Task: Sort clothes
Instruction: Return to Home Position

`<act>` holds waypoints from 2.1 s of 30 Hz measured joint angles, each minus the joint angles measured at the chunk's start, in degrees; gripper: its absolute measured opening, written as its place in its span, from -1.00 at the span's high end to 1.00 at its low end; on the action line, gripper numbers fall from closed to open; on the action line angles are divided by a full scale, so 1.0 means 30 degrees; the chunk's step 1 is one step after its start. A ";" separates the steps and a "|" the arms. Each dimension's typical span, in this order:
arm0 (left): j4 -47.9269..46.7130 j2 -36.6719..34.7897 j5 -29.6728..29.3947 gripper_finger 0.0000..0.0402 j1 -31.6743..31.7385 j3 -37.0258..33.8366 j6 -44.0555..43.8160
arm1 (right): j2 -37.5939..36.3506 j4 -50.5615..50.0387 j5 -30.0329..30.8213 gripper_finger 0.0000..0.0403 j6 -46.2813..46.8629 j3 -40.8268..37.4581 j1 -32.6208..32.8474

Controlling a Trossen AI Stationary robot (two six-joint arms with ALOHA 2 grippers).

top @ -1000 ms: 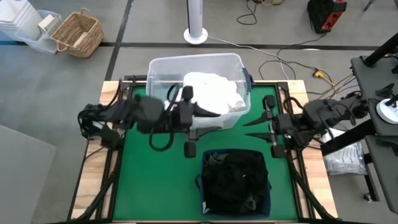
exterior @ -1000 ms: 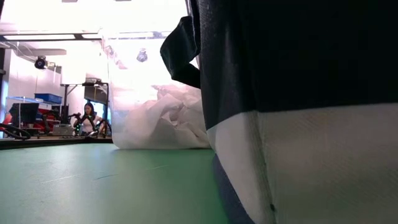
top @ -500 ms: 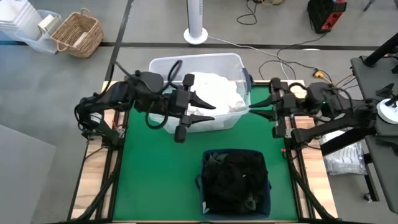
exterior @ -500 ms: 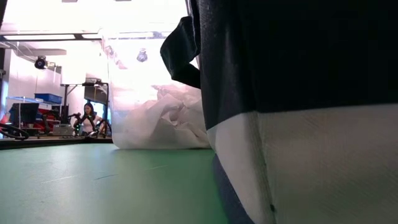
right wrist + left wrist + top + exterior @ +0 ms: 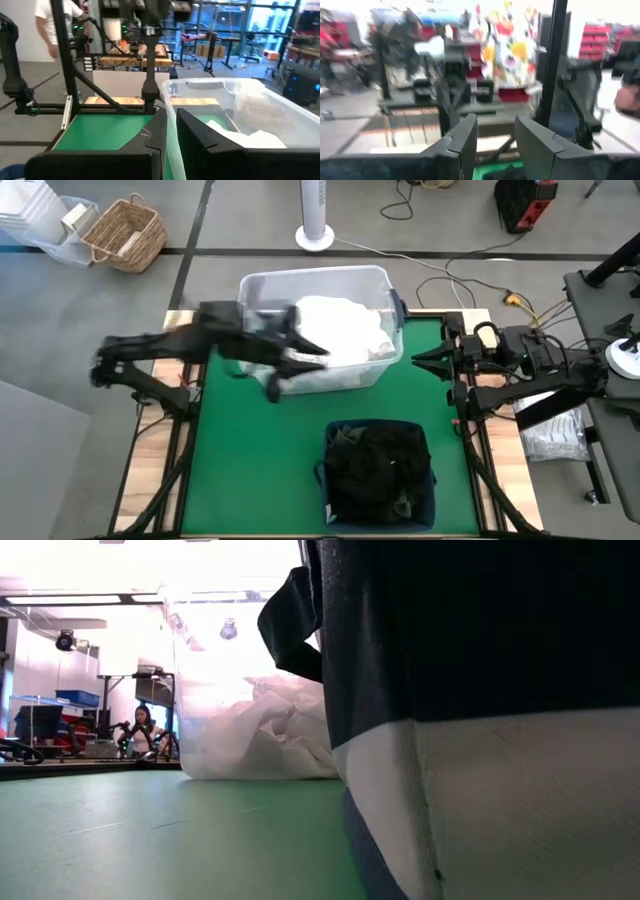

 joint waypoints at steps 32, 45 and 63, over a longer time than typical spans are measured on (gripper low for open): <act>0.2752 -1.8915 -1.2266 0.45 -0.9459 -1.8387 -0.0915 | -0.5729 0.0485 0.2693 0.84 -0.2962 -0.3694 -0.0001; 0.5927 -2.0348 -1.1090 0.98 -0.8514 -2.3710 -0.4092 | -0.6490 0.0298 0.3036 0.84 -0.2663 -0.3949 -0.0001; 1.1014 -2.2482 -1.0906 1.00 -0.8339 -2.9240 -0.3674 | -0.7099 -0.0149 0.2245 0.91 -0.2545 -0.4188 -0.0001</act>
